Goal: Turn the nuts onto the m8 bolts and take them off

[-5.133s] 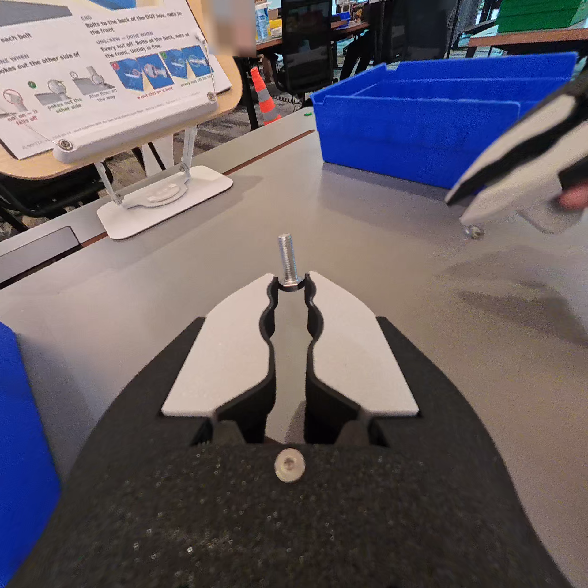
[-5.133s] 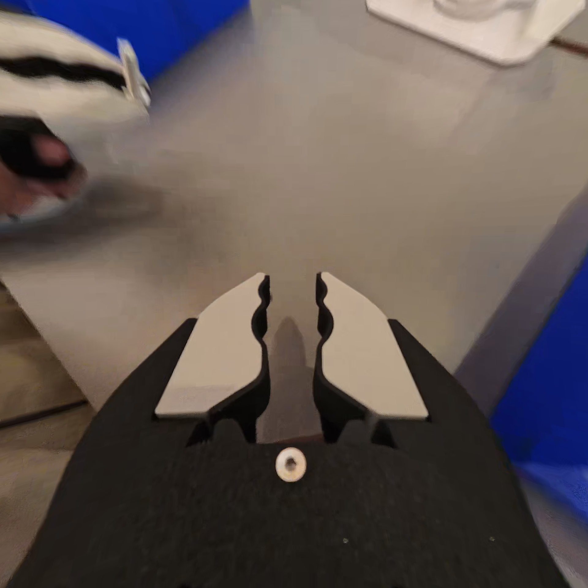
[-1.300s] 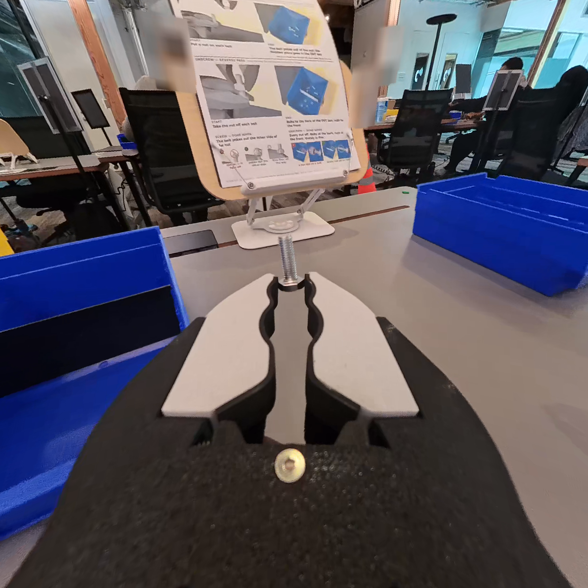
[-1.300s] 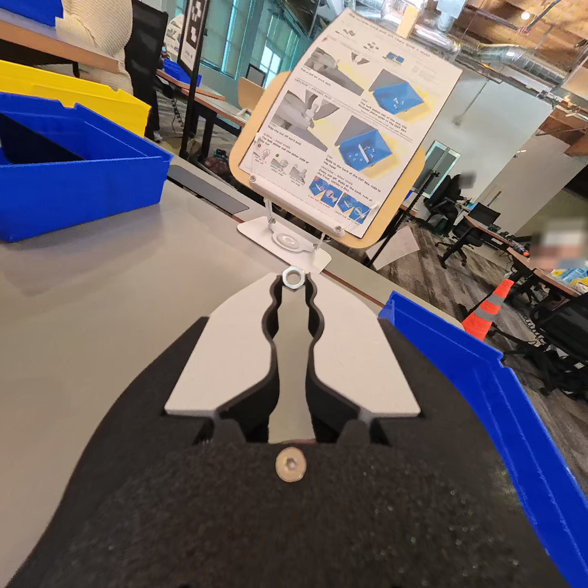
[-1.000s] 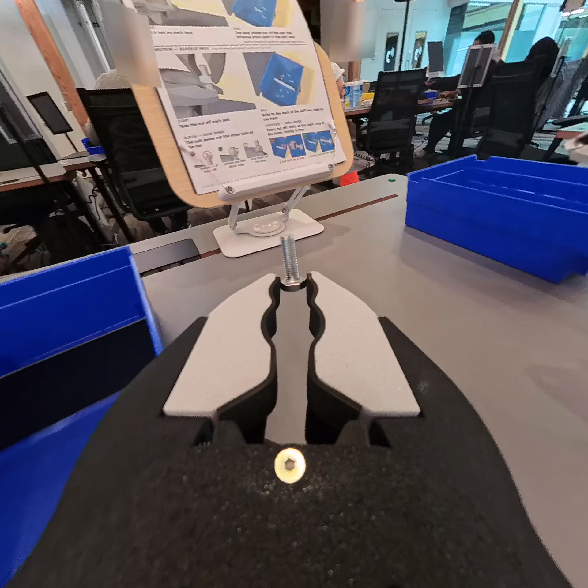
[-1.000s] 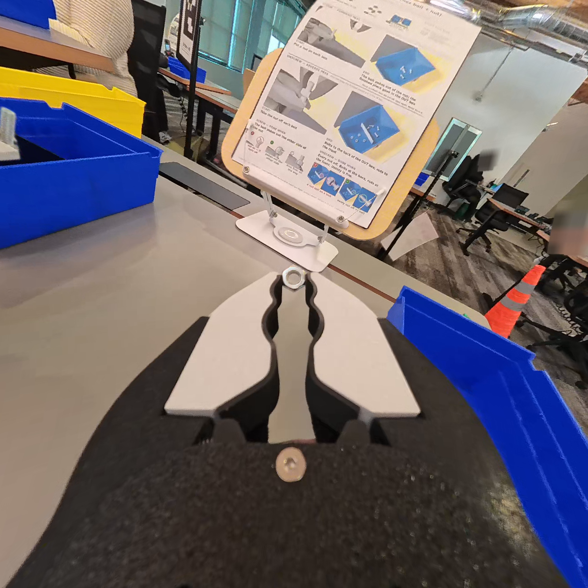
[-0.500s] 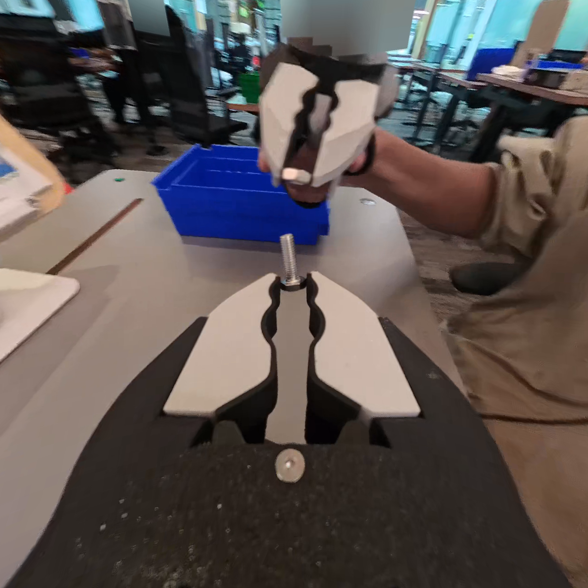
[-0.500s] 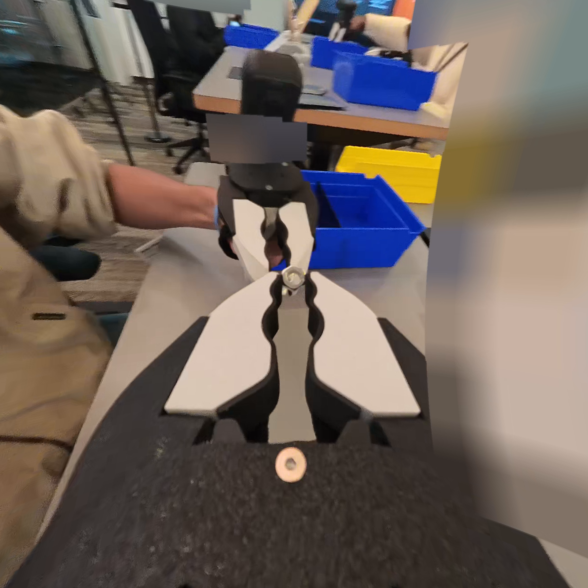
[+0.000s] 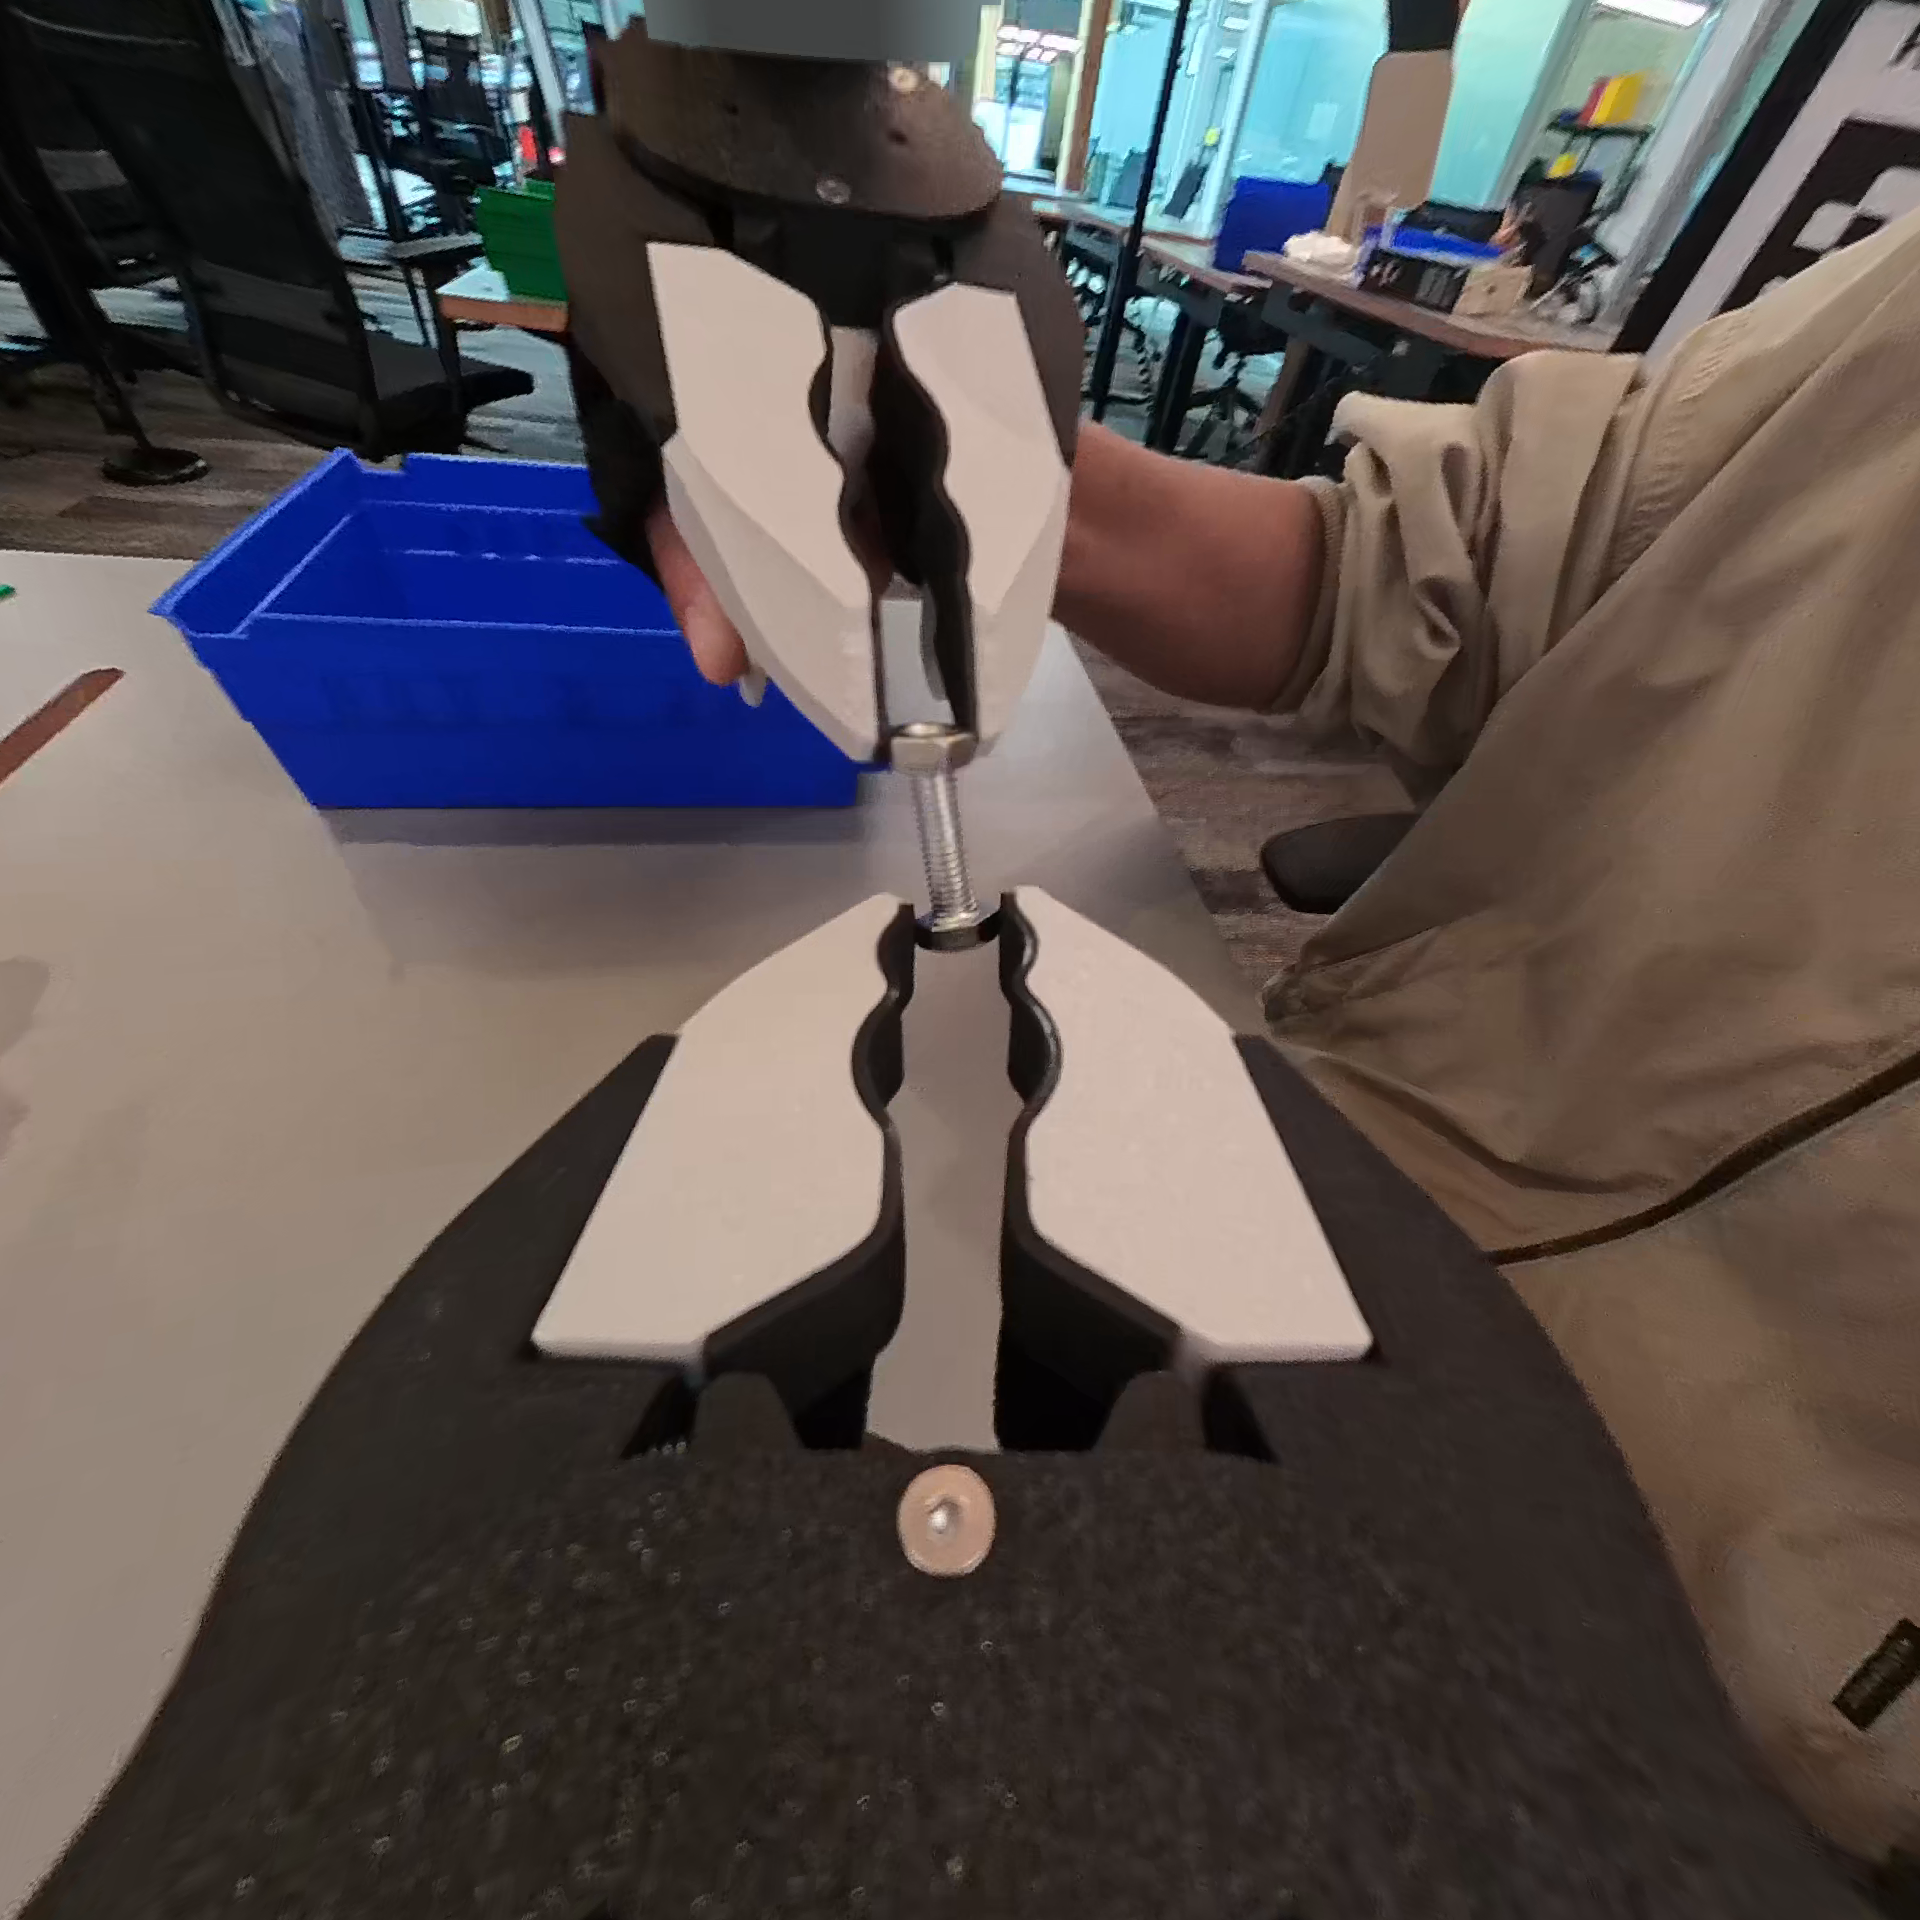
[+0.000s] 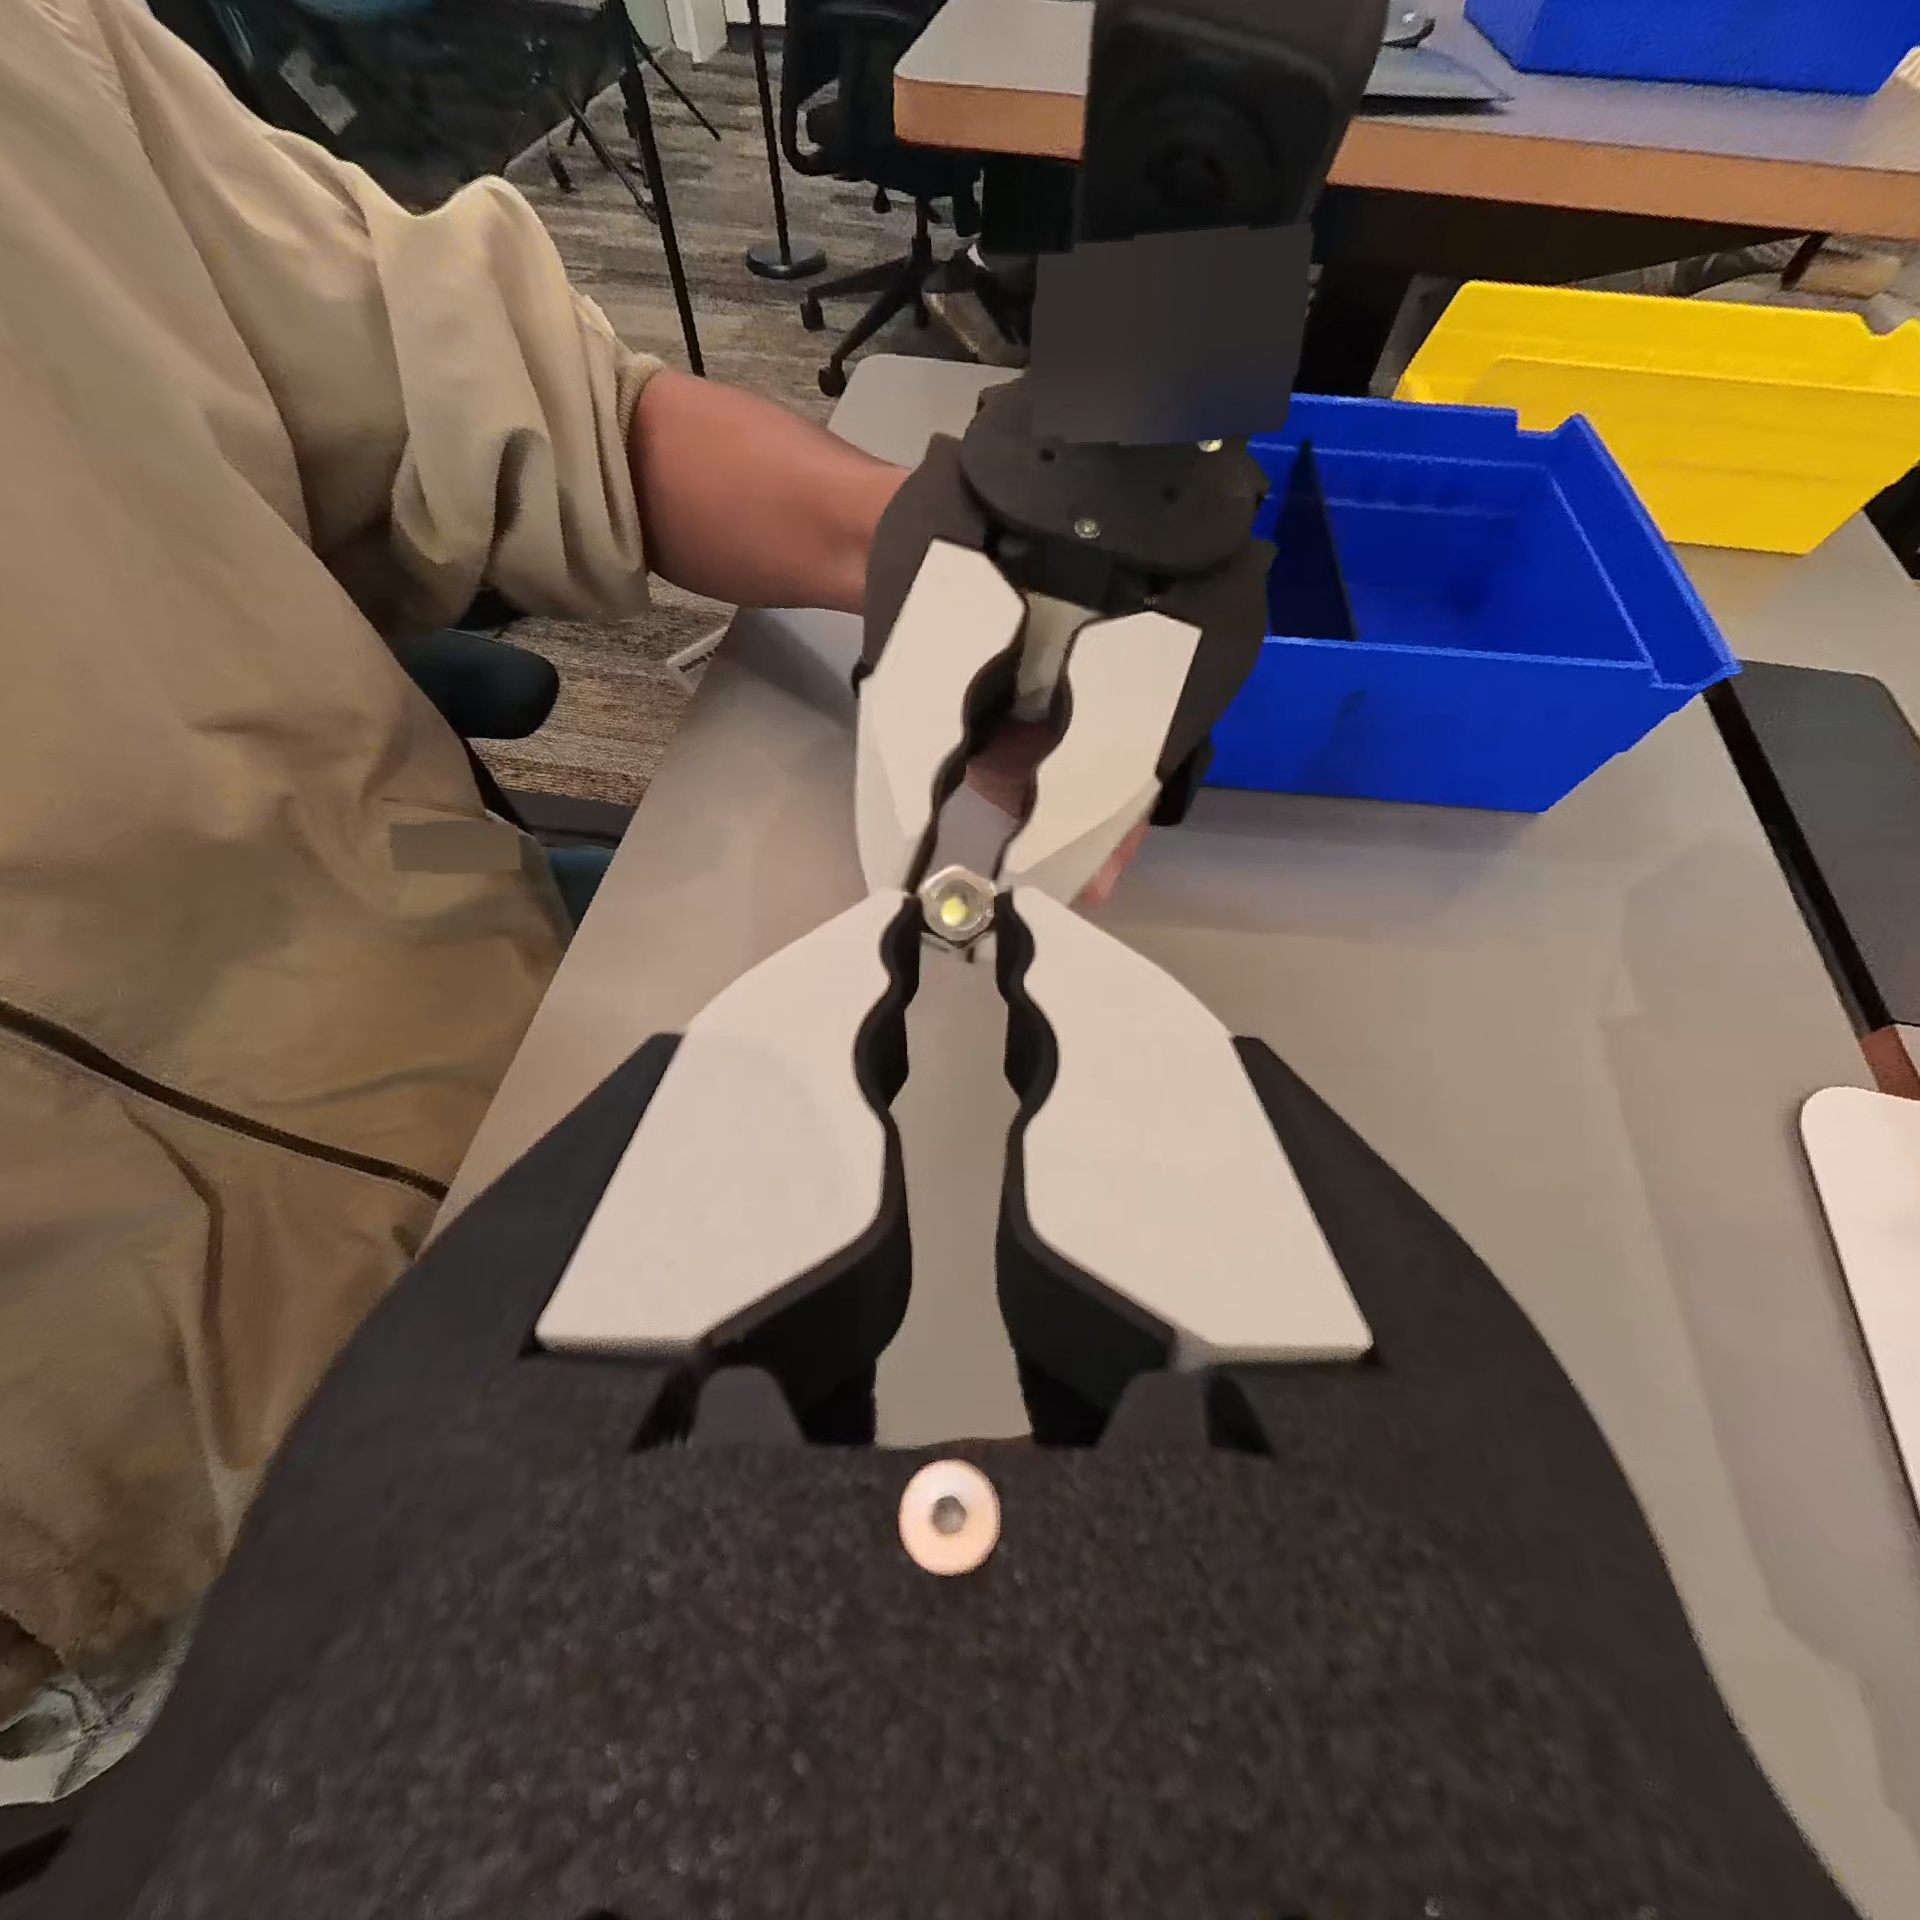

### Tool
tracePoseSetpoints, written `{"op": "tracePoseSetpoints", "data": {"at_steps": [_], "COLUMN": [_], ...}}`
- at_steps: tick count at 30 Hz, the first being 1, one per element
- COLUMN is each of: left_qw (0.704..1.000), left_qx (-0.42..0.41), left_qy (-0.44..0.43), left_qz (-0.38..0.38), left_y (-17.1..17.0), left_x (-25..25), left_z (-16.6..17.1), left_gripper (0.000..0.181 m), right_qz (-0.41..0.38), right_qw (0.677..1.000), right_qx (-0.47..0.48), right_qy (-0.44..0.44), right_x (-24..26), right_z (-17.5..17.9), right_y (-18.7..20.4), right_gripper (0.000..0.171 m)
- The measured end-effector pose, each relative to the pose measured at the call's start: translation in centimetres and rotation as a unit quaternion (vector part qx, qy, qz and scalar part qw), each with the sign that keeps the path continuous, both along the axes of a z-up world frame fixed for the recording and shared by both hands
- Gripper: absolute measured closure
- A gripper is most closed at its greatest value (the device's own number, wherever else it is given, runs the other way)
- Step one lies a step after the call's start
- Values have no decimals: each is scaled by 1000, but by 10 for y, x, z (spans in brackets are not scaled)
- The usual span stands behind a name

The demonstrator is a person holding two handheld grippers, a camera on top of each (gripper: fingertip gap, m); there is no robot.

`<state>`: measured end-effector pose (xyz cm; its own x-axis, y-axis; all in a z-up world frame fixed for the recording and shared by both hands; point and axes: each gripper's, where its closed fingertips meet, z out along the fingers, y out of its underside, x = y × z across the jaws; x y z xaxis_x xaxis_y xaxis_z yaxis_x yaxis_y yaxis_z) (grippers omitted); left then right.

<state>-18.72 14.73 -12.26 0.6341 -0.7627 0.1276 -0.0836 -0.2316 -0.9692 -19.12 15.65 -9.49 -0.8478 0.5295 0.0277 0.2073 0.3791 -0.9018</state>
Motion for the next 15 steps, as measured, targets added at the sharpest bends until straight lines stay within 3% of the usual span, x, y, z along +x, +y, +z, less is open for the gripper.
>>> {"op": "tracePoseSetpoints", "data": {"at_steps": [9,15], "left_qw": [999,1000], "left_qx": [1,6], "left_qy": [-25,9], "left_qz": [-22,15], "left_y": [-7,-3], "left_x": [7,2], "left_z": [1,-6], "left_gripper": [166,166], "right_qz": [20,-1], "right_qw": [999,1000], "right_qx": [-32,-27], "right_qy": [-2,-10], "right_x": [3,1], "right_z": [0,-6], "right_y": [-10,-7], "right_gripper": [157,157]}}
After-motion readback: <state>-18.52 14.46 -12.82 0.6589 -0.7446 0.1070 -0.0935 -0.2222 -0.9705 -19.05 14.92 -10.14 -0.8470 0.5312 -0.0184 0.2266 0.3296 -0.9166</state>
